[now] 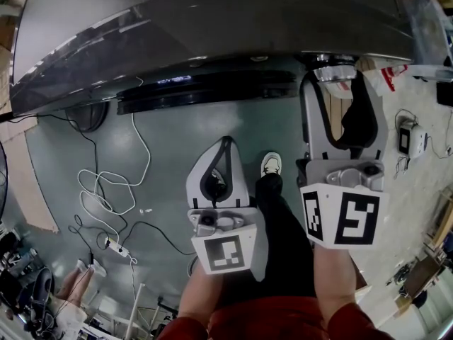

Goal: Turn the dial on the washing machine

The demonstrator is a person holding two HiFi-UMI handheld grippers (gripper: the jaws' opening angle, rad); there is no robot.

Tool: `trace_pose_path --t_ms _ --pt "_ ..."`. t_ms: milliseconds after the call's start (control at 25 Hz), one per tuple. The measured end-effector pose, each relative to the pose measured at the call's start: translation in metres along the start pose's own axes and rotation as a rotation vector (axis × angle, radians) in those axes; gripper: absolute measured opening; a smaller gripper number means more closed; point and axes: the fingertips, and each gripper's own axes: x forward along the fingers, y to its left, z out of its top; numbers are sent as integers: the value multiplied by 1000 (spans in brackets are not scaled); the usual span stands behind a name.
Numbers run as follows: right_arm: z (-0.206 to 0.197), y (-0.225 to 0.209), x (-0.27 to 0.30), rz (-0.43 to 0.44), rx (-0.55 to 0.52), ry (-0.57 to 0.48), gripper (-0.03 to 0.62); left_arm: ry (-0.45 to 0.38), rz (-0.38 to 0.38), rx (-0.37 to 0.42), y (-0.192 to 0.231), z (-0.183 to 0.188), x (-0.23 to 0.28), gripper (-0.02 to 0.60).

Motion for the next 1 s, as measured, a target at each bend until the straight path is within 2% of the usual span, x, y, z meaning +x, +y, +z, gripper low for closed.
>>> trace_pose_path --t_ms 200,640,1000 --pt "0 -1 0 11 78 -4 276 1 5 -1 2 0 -1 9" --pt "0 -9 -2 77 451 -23 276 -8 9 -1 -2 8 -4 9" --pt "0 -7 -1 73 452 -29 278 -5 6 5 0 8 -5 9"
